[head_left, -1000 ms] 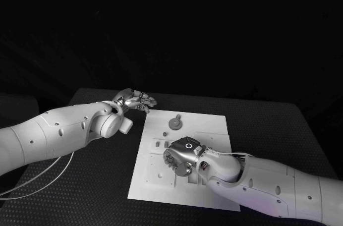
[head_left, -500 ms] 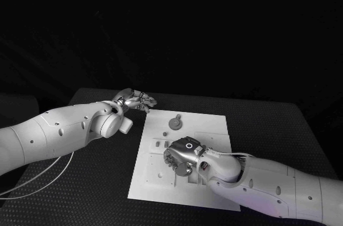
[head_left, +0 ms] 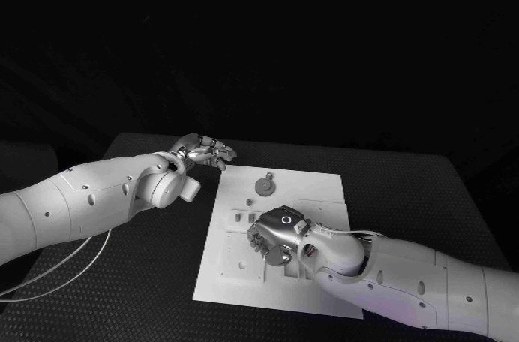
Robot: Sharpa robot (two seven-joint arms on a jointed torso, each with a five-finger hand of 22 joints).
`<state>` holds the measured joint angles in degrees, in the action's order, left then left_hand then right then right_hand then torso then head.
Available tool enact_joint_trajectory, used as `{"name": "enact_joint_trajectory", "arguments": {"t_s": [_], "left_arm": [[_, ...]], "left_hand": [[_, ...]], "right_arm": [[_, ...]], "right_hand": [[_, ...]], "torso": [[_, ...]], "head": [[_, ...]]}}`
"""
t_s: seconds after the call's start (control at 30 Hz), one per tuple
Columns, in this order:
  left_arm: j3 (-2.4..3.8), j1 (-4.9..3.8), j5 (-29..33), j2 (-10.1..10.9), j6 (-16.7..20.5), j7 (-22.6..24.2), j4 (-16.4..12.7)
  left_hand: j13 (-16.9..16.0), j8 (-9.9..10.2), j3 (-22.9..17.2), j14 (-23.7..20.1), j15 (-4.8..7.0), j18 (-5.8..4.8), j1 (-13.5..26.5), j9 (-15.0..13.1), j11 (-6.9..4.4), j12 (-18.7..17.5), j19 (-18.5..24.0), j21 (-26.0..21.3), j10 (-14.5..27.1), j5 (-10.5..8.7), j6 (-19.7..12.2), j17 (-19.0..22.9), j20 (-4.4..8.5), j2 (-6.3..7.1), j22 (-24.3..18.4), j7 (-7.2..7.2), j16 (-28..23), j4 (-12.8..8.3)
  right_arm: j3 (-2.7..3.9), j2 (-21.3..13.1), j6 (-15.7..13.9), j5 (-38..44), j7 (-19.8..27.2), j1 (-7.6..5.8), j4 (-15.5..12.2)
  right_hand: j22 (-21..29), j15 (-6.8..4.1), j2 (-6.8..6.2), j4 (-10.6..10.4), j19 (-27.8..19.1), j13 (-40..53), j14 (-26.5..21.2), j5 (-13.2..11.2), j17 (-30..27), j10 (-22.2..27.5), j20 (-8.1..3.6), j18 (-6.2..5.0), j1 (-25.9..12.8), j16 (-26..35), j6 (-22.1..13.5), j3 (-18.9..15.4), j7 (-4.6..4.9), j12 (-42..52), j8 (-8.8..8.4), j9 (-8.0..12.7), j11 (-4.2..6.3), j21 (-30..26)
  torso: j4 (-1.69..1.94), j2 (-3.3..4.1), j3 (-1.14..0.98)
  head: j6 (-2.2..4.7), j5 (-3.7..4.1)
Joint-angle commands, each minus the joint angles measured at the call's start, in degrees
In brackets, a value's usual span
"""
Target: Assemble the parts on the task board
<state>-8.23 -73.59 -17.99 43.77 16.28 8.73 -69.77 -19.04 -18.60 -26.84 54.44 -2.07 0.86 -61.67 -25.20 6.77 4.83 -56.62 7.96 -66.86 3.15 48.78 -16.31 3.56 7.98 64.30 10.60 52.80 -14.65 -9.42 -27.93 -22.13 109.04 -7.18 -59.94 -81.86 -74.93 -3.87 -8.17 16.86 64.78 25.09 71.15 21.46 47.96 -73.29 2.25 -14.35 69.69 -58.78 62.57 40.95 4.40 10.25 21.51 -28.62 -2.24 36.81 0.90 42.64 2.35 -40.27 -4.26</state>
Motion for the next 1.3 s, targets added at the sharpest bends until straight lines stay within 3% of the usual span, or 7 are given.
{"name": "enact_joint_trajectory", "arguments": {"t_s": [0.03, 0.53, 0.83, 1.3], "left_arm": [[0.04, -0.11, 0.3, 0.0, -0.5, 0.3, -0.1], [0.04, -0.11, 0.3, 0.0, -0.5, 0.3, -0.1], [0.04, -0.11, 0.3, 0.0, -0.5, 0.3, -0.1], [0.04, -0.11, 0.3, 0.0, -0.6, 0.2, -0.2]], "left_hand": [[-0.1, 0.0, 0.3, 0.2, -0.02, 0.04, 0.0, 0.1, 0.07, -0.3, -0.3, -0.3, 0.5, -0.2, -0.3, -0.1, -0.02, -0.49, -0.1, -0.1, -0.3, 0.0], [-0.1, -0.1, 0.3, 0.2, -0.03, 0.03, 0.0, 0.1, 0.07, -0.3, -0.3, -0.3, 0.5, -0.2, -0.4, -0.1, -0.02, -0.5, -0.1, -0.1, -0.3, 0.0], [-0.1, -0.1, 0.3, 0.2, -0.03, 0.03, 0.0, 0.1, 0.07, -0.3, -0.3, -0.3, 0.5, -0.2, -0.4, -0.2, -0.02, -0.5, -0.1, -0.1, -0.4, 0.1], [-0.1, -0.1, 0.3, 0.2, -0.03, 0.03, 0.0, 0.1, 0.07, -0.3, -0.4, -0.4, 0.5, -0.2, -0.4, -0.2, -0.02, -0.52, -0.1, -0.1, -0.4, 0.1]], "right_arm": [[-0.01, 0.0, -0.1, 1.2, -0.4, 0.04, 0.0], [-0.01, 0.3, 0.4, 1.3, -0.3, 0.04, 0.2], [-0.04, 0.7, 2.1, 1.2, -0.1, 0.04, 0.7], [-0.44, 1.2, 3.1, 1.0, 0.2, 0.05, 1.0]], "right_hand": [[-1.4, -0.27, 0.09, -0.1, 0.1, 0.1, 0.1, 0.1, -0.1, -0.4, -0.39, -0.65, 0.2, -0.3, 0.4, 0.4, 0.17, 0.2, 0.19, -0.1, 0.07, 0.4], [-1.4, -0.27, 0.06, -0.1, 0.1, 0.2, 0.1, 0.1, -0.1, -0.4, -0.4, -0.65, 0.2, -0.3, 0.4, 0.4, 0.17, 0.2, 0.19, -0.1, 0.07, 0.4], [-1.4, -0.26, 0.05, -0.1, 0.0, 0.2, 0.0, 0.1, -0.1, -0.3, -0.39, -0.65, 0.1, -0.3, 0.4, 0.4, 0.17, 0.1, 0.17, -0.1, 0.06, 0.5], [-1.3, -0.2, 0.12, -0.1, -0.2, 0.3, -0.1, 0.1, -0.2, -0.2, -0.33, -0.65, 0.0, -0.3, 0.3, 0.5, 0.22, 0.0, 0.07, -0.2, 0.0, 0.5]], "torso": [[-0.01, 0.01, 0.01], [0.0, 0.01, 0.04], [0.02, 0.02, 0.06], [0.05, 0.02, 0.03]], "head": [[0.02, 0.06], [-0.04, 0.11], [-0.2, 0.26], [-0.33, 0.3]]}}
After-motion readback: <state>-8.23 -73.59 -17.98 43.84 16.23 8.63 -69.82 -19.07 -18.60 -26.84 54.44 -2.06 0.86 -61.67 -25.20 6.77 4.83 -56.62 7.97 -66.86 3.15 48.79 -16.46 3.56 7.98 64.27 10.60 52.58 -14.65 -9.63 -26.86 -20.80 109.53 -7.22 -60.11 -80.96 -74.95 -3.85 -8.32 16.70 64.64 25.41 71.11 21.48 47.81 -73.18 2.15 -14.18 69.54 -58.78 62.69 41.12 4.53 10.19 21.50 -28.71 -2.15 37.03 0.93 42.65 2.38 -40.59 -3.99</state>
